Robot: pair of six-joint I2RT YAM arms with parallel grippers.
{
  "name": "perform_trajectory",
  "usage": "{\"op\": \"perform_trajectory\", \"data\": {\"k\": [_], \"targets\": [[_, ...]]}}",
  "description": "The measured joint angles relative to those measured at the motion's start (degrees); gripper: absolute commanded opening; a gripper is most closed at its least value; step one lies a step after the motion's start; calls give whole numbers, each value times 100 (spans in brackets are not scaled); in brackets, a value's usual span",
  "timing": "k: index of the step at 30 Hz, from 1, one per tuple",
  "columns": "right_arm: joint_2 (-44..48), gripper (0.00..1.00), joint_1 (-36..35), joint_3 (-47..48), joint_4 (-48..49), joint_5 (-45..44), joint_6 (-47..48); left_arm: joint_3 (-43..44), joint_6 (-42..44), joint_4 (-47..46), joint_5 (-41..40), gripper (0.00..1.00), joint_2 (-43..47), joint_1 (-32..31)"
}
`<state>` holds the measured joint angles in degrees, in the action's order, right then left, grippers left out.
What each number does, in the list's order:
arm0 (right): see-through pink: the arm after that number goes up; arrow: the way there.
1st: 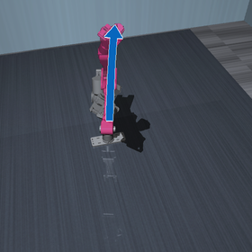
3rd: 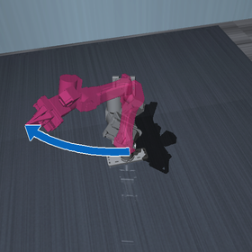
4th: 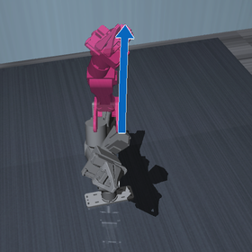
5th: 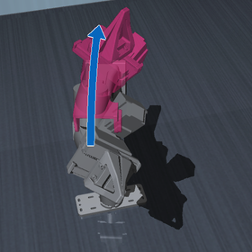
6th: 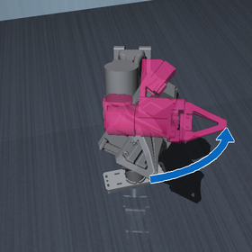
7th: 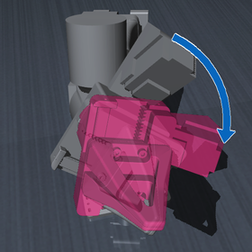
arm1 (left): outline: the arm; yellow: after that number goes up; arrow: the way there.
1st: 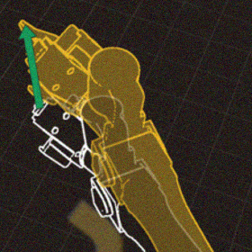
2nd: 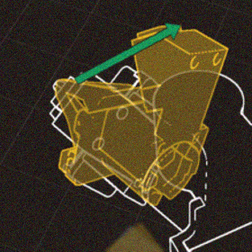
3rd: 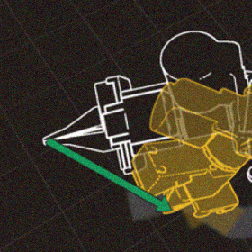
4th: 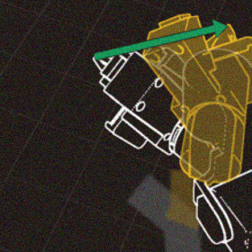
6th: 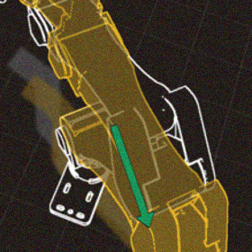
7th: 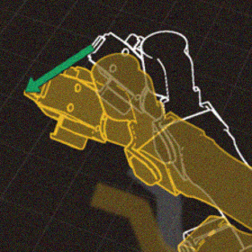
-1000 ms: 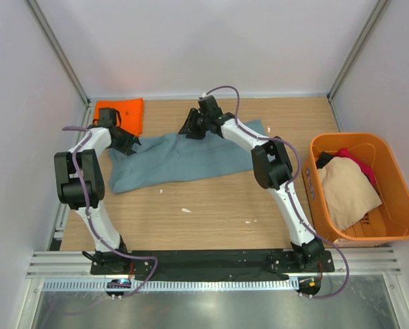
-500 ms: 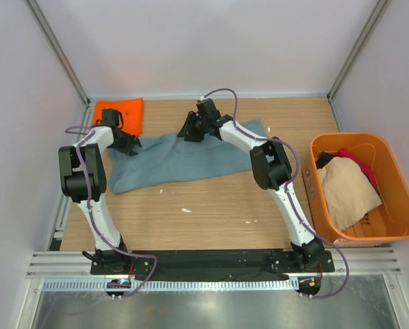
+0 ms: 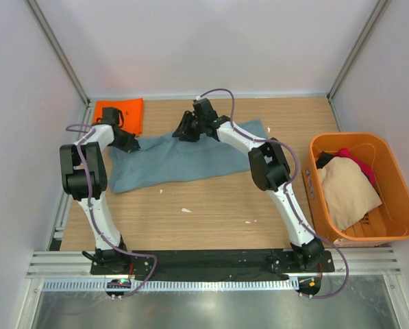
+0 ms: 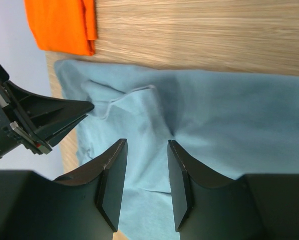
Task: Fold and stack the t-shirts
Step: Fold the tshirt
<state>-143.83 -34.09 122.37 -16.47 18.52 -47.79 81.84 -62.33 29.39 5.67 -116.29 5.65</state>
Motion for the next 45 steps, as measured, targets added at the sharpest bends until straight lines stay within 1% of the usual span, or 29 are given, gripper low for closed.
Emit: {"op": "perform_trajectory", "data": {"k": [3, 5, 9, 14, 15, 18, 21, 24, 31, 36, 38, 39, 43, 44, 45], "targets": [[0, 41, -13, 11, 184, 94, -184, 188, 131, 87, -52, 0, 11, -2], [0, 37, -20, 9, 328, 140, -317, 264, 212, 105, -111, 0, 46, -11], [0, 37, -22, 9, 638, 247, -501, 422, 435, 262, -229, 0, 210, -28], [-55, 48, -20, 103, 780, 420, -533, 697, 608, 317, -308, 0, 372, -33], [-79, 53, -20, 140, 796, 439, -522, 726, 627, 319, -306, 0, 396, -33], [-160, 57, -9, 236, 826, 533, -393, 734, 684, 337, -302, 0, 422, -33], [-369, 57, 0, 509, 885, 741, -87, 730, 708, 389, -297, 0, 422, -33], [-649, 54, 20, 741, 1021, 981, 186, 723, 728, 393, -282, 0, 422, -33], [-1139, 49, 31, 787, 1237, 1174, 466, 706, 737, 396, -256, 0, 428, -33], [-1239, 48, 57, 977, 1300, 1198, 557, 706, 752, 409, -243, 0, 431, -33], [-1296, 46, 57, 1056, 1327, 1198, 566, 706, 754, 413, -240, 0, 431, -33], [-1338, 39, 57, 1102, 1344, 1198, 566, 706, 754, 415, -238, 0, 431, -33], [-1547, 32, 57, 1257, 1563, 1239, 463, 706, 758, 422, -236, 0, 431, -33], [-1604, 29, 57, 1314, 1591, 1250, 411, 706, 761, 428, -236, 0, 431, -33], [-1672, 23, 57, 1377, 1646, 1261, 380, 706, 774, 431, -236, 0, 431, -33]]}}
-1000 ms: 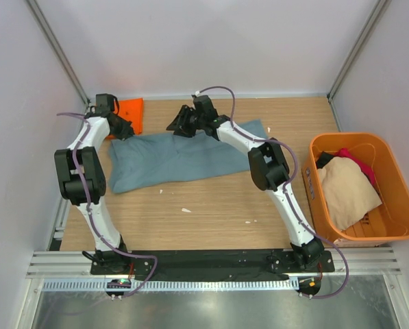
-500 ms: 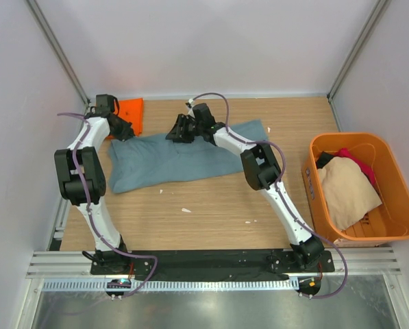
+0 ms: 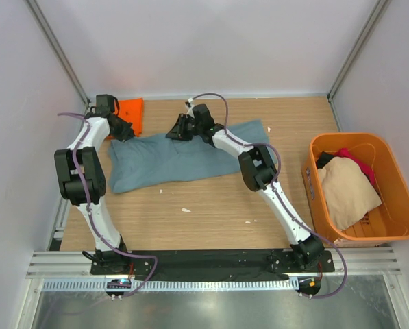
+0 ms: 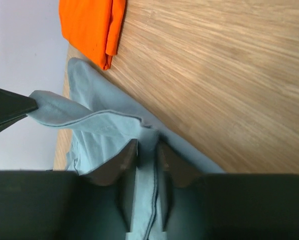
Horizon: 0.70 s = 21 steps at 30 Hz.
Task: Fold and stack the t-shirts
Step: Fold the tshirt
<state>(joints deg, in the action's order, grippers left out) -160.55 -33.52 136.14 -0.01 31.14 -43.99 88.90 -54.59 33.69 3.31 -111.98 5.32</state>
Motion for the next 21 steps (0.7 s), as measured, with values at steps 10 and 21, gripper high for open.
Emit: {"op": "perform_trajectory", "data": {"k": [10, 21], "targets": [[-151, 8, 15, 168, 334, 13, -341, 92, 339, 208, -260, 0, 120, -2], [-151, 7, 26, 199, 669, 146, -634, 450, 557, 437, -520, 0, 428, -37]]}}
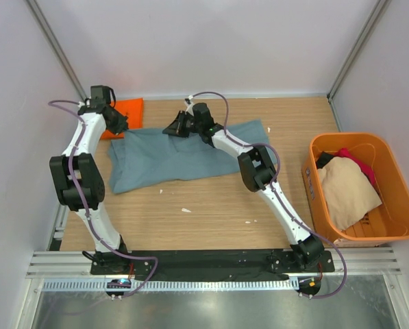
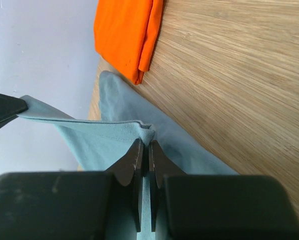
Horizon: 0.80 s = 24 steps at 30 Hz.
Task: Fold and stack the t-shirts
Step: Fold the tshirt
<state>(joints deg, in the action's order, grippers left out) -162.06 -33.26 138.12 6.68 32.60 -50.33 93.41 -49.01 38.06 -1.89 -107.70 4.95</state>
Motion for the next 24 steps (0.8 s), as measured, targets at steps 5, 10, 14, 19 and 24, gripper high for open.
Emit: {"op": "perform_trajectory", "data": {"k": [5, 10, 14, 19, 24], "targets": [[2, 8, 11, -39, 101, -4, -44, 0, 168, 63, 42, 0, 0, -2], [2, 8, 37, -120, 186, 0, -46, 2, 420, 122, 42, 0, -7, -17], [9, 8, 50, -120, 236, 42, -48, 22, 610, 219, 35, 0, -20, -33], [168, 8, 48, -356, 229, 149, -46, 20, 763, 315, -31, 0, -13, -37], [643, 8, 35, -898, 120, 251, 57, -140, 881, 382, -111, 0, 131, -39]]}}
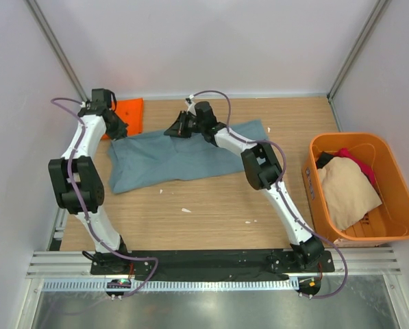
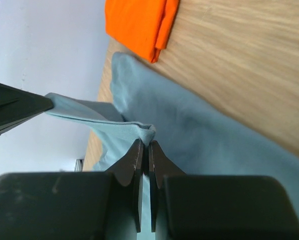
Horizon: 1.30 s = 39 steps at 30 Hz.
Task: Fold and stack the t-shirts
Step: Fold the tshirt
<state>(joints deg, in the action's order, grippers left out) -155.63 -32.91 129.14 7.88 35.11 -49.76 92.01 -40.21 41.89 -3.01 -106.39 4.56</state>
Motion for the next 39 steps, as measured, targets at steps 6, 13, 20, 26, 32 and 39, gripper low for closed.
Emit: {"op": "perform_trajectory", "data": {"k": [6, 13, 20, 26, 32, 39], "targets": [[621, 9, -39, -627, -120, 85, 225, -476, 44, 83, -61, 0, 393, 0], [1001, 9, -83, -1075, -356, 205, 448, -1014, 37, 129, -63, 0, 658, 0], [1464, 10, -227, -1952, -511, 264, 621, -1397, 35, 267, -83, 0, 970, 0], [1845, 13, -323, -2524, -557, 326, 765, -1755, 22, 328, -177, 1, 1106, 0], [2100, 45, -330, -2894, -688, 520, 892, -2256, -11, 461, -302, 31, 1200, 9], [2649, 46, -254, -3211, -1687, 361, 1541, -2398, -46, 660, -667, 35, 2028, 9]]}}
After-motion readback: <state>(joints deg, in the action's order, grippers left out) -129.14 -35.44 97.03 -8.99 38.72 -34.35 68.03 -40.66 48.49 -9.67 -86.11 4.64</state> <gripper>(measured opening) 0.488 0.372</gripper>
